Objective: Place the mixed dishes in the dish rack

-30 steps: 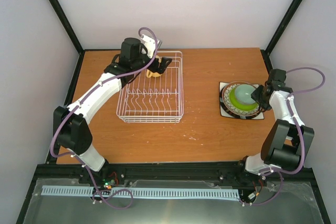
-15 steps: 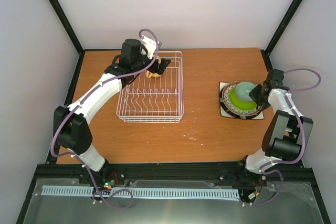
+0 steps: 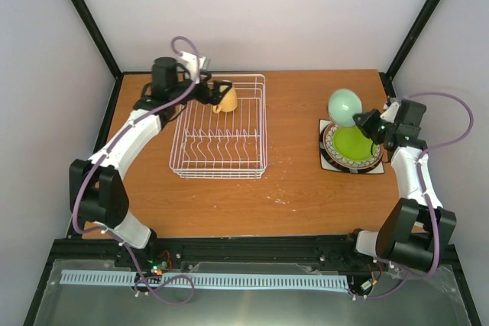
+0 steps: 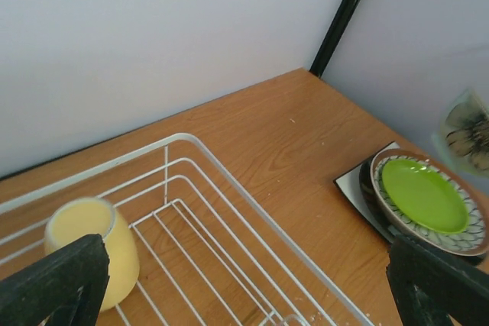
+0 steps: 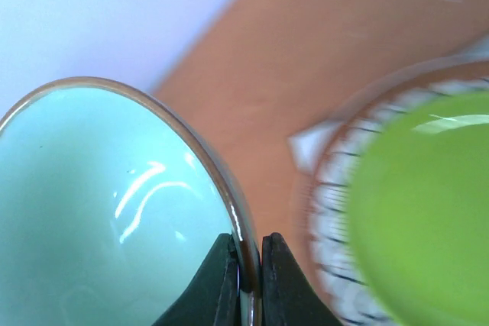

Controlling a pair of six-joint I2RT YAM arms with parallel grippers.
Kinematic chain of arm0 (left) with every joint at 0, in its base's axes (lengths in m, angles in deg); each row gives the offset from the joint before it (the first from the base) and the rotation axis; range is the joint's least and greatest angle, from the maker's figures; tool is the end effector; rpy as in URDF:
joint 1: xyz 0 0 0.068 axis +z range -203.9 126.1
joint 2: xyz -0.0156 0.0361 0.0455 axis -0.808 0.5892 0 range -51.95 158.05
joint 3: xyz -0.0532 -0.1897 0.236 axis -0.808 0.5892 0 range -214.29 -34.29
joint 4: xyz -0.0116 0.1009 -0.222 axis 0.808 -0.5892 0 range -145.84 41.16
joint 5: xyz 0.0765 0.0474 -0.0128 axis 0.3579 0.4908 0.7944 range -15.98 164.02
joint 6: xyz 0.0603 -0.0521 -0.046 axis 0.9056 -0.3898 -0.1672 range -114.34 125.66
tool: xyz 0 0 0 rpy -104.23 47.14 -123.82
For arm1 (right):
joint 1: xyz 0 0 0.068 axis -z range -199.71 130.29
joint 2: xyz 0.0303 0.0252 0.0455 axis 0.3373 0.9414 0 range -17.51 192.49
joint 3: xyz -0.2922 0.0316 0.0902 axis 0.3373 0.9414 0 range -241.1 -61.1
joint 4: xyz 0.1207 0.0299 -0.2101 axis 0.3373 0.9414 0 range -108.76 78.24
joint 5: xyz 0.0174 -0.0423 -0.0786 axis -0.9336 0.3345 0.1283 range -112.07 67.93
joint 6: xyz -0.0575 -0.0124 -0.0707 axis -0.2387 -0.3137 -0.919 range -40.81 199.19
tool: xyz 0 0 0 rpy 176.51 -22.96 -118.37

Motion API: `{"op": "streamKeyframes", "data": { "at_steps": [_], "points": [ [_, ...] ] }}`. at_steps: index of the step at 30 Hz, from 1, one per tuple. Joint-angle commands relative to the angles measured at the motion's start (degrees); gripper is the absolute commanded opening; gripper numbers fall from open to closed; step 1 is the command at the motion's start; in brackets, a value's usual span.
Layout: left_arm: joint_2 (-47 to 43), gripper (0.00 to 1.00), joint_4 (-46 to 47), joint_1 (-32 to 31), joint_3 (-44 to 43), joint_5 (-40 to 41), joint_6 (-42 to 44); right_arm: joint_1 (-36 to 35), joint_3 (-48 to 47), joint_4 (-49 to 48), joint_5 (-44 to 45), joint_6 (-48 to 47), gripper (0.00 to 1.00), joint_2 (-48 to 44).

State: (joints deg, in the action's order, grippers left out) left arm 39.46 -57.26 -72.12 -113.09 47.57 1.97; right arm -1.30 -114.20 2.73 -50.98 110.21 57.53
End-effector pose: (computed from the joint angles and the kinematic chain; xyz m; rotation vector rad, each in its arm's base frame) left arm 0.3680 -0.1599 0.3690 0.5551 1.8810 -0.6994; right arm 0.2796 -0.0510 0.2735 0.7294 2.1942 0.6971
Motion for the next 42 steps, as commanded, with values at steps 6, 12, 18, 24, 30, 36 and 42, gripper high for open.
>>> {"op": "streamKeyframes", "data": {
  "at_steps": [6, 12, 18, 24, 30, 36, 42],
  "points": [
    [-3.1, 1.00, 32.7, 7.8, 11.9, -39.4, -29.5, -3.2, 12.0, -83.5, -38.1, 53.5, 0.03, 2.6],
    [2.0, 1.00, 68.1, 6.7, 18.0, -43.1, -56.5, -13.9, 10.8, -117.6, -34.8, 79.5, 0.03, 17.7],
    [7.4, 0.98, 75.1, 1.5, 14.2, -44.3, -62.0, -27.2, 1.8, -117.6, -35.7, 81.8, 0.03, 26.0],
    [9.4, 1.00, 76.9, 0.5, 13.9, -43.4, -63.6, -31.0, -1.5, -117.6, -35.4, 83.4, 0.03, 28.5],
    [11.0, 1.00, 83.2, 0.3, 13.6, -42.8, -68.5, -31.9, -3.5, -117.6, -35.0, 84.1, 0.03, 29.6],
    [12.2, 1.00, 83.6, -0.4, 12.2, -42.1, -69.3, -33.9, -5.8, -117.6, -35.6, 85.2, 0.03, 31.3],
    [11.8, 1.00, 83.5, -0.5, 11.8, -41.5, -69.5, -34.1, -5.6, -117.6, -36.2, 85.3, 0.03, 32.1]
  ]
}}
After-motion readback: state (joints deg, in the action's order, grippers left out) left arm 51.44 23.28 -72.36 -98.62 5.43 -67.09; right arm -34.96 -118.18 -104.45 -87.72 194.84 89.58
